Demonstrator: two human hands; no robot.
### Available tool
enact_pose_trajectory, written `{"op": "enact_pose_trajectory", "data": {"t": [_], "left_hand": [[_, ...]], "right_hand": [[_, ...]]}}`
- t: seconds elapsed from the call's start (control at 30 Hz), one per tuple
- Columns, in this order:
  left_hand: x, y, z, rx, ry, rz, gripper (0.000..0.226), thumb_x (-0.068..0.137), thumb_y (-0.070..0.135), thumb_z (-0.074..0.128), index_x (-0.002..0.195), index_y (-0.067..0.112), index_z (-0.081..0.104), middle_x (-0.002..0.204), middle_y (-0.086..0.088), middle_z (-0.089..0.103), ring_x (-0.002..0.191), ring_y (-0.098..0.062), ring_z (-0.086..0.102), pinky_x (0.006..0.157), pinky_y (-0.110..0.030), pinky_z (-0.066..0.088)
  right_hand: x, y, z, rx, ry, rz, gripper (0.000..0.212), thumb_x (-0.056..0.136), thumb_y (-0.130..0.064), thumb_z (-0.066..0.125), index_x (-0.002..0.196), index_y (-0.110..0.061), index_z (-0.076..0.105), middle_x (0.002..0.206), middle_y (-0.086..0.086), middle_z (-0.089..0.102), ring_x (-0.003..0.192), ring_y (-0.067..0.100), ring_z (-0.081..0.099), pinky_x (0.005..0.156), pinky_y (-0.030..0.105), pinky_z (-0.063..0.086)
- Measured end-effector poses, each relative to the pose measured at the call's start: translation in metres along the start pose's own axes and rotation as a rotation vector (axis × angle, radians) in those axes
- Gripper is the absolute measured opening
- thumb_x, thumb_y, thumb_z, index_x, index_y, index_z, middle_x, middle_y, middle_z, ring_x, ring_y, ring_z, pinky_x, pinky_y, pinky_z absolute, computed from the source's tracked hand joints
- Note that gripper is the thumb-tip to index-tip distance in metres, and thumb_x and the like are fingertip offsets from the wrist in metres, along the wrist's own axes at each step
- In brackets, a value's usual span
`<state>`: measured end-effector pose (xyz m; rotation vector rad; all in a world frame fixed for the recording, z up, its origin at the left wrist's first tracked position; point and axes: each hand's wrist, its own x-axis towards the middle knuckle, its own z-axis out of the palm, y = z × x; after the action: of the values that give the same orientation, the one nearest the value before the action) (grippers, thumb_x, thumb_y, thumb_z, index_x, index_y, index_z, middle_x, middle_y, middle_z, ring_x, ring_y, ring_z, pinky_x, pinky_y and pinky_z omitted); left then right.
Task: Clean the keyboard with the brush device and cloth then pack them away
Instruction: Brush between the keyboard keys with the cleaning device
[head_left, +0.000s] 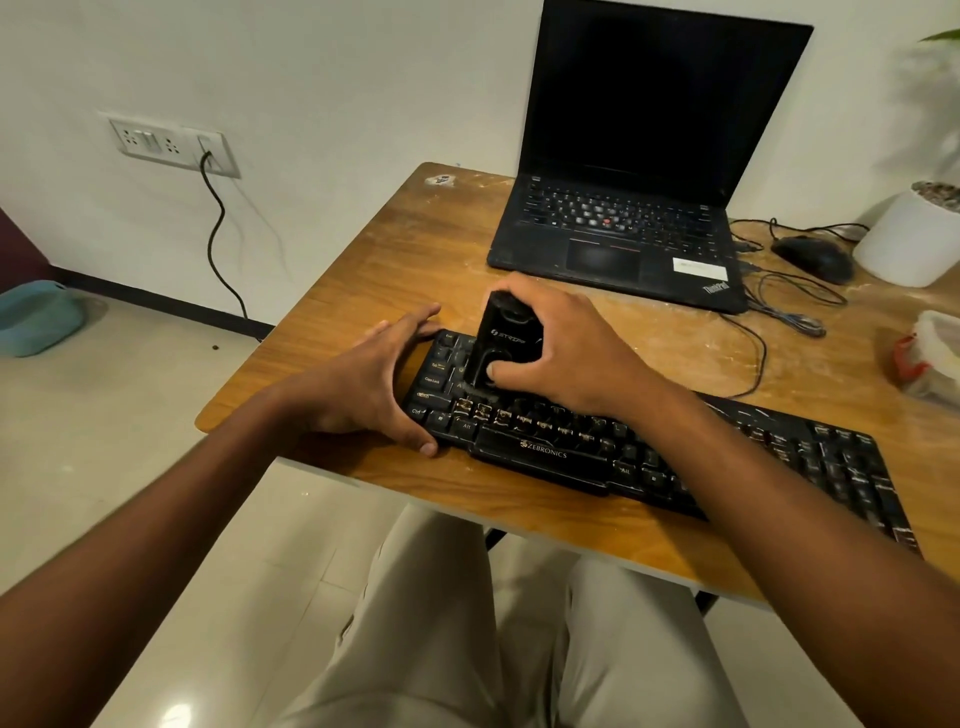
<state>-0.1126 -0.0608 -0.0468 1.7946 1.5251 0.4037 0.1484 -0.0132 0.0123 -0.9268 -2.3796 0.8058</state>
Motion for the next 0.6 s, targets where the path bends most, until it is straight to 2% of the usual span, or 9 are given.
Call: {"op": "enact_pose_trajectory", "data": {"t": [0.1, 0.17, 0.23, 0.27, 0.33, 0.43, 0.5, 0.6], "left_hand": [[0.000, 0.000, 0.000, 0.003, 0.002, 0.002, 0.157, 0.034, 0.071, 0.098, 0.155, 0.063, -0.002, 0.169, 0.007, 0.018, 0.157, -0.032, 0.015, 0.123, -0.063, 0.028], [0.000, 0.000, 0.000, 0.005, 0.003, 0.004, 0.157, 0.034, 0.070, 0.098, 0.156, 0.062, -0.001, 0.169, 0.009, 0.018, 0.158, -0.031, 0.014, 0.123, -0.062, 0.026], [0.000, 0.000, 0.000, 0.009, -0.001, 0.008, 0.157, 0.035, 0.070, 0.098, 0.156, 0.061, -0.002, 0.168, 0.011, 0.018, 0.158, -0.031, 0.014, 0.124, -0.062, 0.025], [0.000, 0.000, 0.000, 0.009, -0.003, 0.005, 0.157, 0.035, 0.069, 0.098, 0.156, 0.061, -0.002, 0.168, 0.011, 0.017, 0.158, -0.032, 0.013, 0.124, -0.063, 0.026], [0.001, 0.000, 0.000, 0.005, -0.002, 0.000, 0.157, 0.035, 0.069, 0.098, 0.155, 0.063, -0.002, 0.169, 0.009, 0.016, 0.157, -0.032, 0.014, 0.123, -0.063, 0.027], [0.001, 0.000, 0.000, -0.002, 0.000, -0.014, 0.156, 0.035, 0.069, 0.099, 0.154, 0.066, -0.002, 0.169, 0.005, 0.016, 0.157, -0.033, 0.014, 0.122, -0.064, 0.028], [0.001, -0.001, 0.000, 0.003, -0.001, -0.010, 0.156, 0.036, 0.070, 0.098, 0.154, 0.065, -0.003, 0.169, 0.006, 0.016, 0.157, -0.032, 0.014, 0.122, -0.064, 0.028], [0.002, -0.002, 0.000, 0.010, 0.000, 0.003, 0.156, 0.035, 0.070, 0.098, 0.155, 0.064, -0.002, 0.168, 0.008, 0.018, 0.157, -0.031, 0.015, 0.123, -0.063, 0.027]], "right_hand": [[-0.003, 0.000, -0.014, -0.075, -0.104, 0.079, 0.048, 0.079, -0.020, 0.085, 0.115, -0.030, 0.055, 0.098, -0.009, 0.061, 0.085, 0.010, 0.064, 0.061, 0.022, 0.056], [-0.002, -0.001, -0.029, -0.181, -0.195, 0.115, 0.047, 0.078, -0.021, 0.086, 0.114, -0.028, 0.057, 0.099, -0.007, 0.061, 0.085, 0.015, 0.065, 0.063, 0.030, 0.060], [0.000, -0.003, -0.036, -0.220, -0.218, 0.118, 0.047, 0.077, -0.021, 0.086, 0.115, -0.026, 0.058, 0.100, -0.005, 0.063, 0.083, 0.017, 0.066, 0.066, 0.038, 0.062], [0.002, -0.005, -0.036, -0.198, -0.194, 0.108, 0.048, 0.077, -0.020, 0.086, 0.115, -0.026, 0.058, 0.099, -0.004, 0.063, 0.081, 0.017, 0.067, 0.063, 0.038, 0.062], [0.007, -0.007, -0.030, -0.097, -0.108, 0.093, 0.051, 0.078, -0.017, 0.085, 0.119, -0.026, 0.056, 0.100, -0.004, 0.064, 0.080, 0.016, 0.067, 0.057, 0.029, 0.060], [0.013, -0.009, -0.009, 0.016, 0.012, 0.039, 0.056, 0.078, -0.018, 0.084, 0.125, -0.028, 0.055, 0.099, -0.003, 0.064, 0.083, 0.012, 0.066, 0.059, 0.021, 0.056], [0.013, -0.007, 0.007, 0.037, 0.021, 0.010, 0.054, 0.078, -0.019, 0.083, 0.124, -0.026, 0.056, 0.097, -0.004, 0.063, 0.083, 0.010, 0.065, 0.060, 0.021, 0.055], [0.012, -0.008, 0.005, -0.055, -0.059, 0.041, 0.052, 0.077, -0.022, 0.084, 0.119, -0.030, 0.057, 0.098, -0.008, 0.062, 0.084, 0.009, 0.064, 0.060, 0.021, 0.054]]}}
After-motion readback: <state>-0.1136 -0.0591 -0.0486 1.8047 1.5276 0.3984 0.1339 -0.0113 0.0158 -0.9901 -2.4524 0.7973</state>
